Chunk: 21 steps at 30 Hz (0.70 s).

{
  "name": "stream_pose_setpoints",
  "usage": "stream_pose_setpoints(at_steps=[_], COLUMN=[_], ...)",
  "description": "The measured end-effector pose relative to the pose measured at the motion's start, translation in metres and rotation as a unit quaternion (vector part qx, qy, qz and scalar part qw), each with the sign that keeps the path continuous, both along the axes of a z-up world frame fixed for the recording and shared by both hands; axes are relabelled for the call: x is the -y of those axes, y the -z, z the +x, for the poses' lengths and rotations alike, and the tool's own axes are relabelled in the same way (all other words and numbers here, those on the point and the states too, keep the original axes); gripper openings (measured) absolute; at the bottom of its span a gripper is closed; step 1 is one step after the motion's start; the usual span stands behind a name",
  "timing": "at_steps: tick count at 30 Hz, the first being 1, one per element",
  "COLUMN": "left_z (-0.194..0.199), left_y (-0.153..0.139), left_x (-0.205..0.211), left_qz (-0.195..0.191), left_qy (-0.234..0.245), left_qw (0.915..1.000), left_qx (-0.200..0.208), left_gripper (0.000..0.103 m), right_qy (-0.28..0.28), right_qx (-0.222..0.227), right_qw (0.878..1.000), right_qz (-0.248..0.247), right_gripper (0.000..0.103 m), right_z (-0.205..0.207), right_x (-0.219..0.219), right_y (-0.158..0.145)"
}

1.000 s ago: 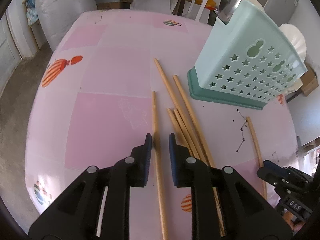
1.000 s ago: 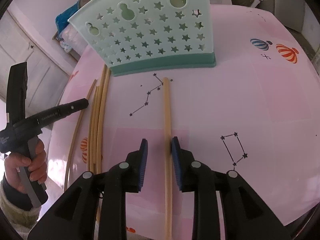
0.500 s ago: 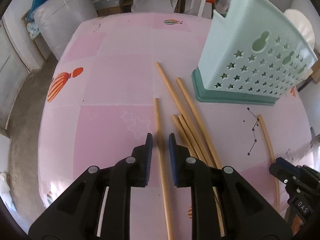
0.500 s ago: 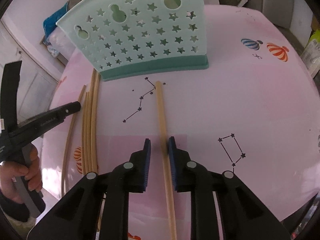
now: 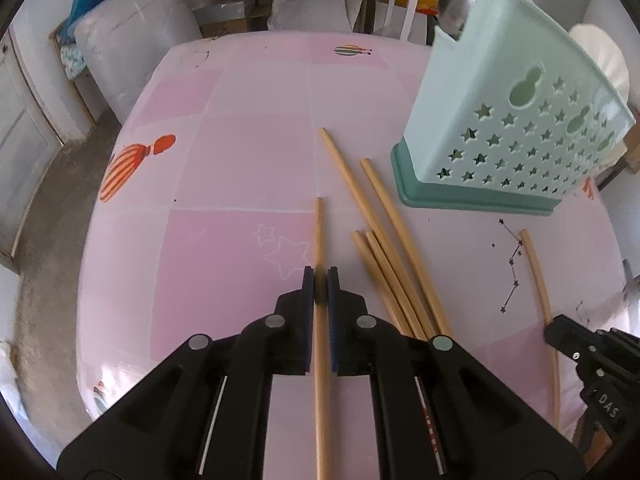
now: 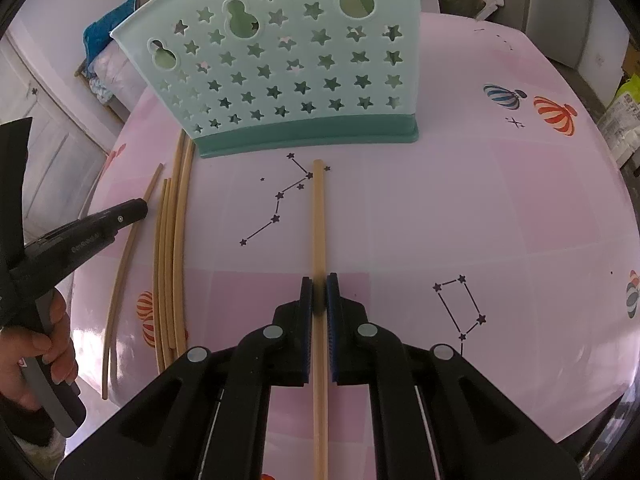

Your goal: Organize utensils

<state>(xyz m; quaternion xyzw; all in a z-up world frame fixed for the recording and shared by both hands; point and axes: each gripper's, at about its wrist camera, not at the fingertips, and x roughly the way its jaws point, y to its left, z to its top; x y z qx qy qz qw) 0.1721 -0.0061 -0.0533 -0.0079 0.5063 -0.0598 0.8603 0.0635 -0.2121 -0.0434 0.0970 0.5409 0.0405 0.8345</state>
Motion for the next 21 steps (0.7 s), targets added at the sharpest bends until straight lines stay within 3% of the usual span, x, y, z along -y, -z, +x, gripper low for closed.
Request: stream_pose_setpoints(at_steps=[9, 14, 21], left_z=[0.001, -0.006, -0.023], left_y=[0.002, -0.006, -0.041], left_x=[-0.025, -0.041, -0.058], left_qz=[-0.080, -0.117, -0.167], left_qy=[-0.023, -0.038, -0.040], left_qw=[0.9964, 0.9923, 0.9847], left_qx=[-0.016, -0.008, 0.031], left_gripper=[0.004, 0.004, 0.004], right_qy=[-0.055, -0.043, -0.029], right_qx=[-0.016, -0.023, 0.039], right_qw=[0.998, 0.998, 0.996], right_qz=[-0.040, 0.030, 0.077], right_gripper=[0.008, 0.007, 0.007], right_z=[0.011, 0.013, -0.004], right_x=[-0.019, 0.001, 0.021], right_y=[0.000, 0.002, -0.030])
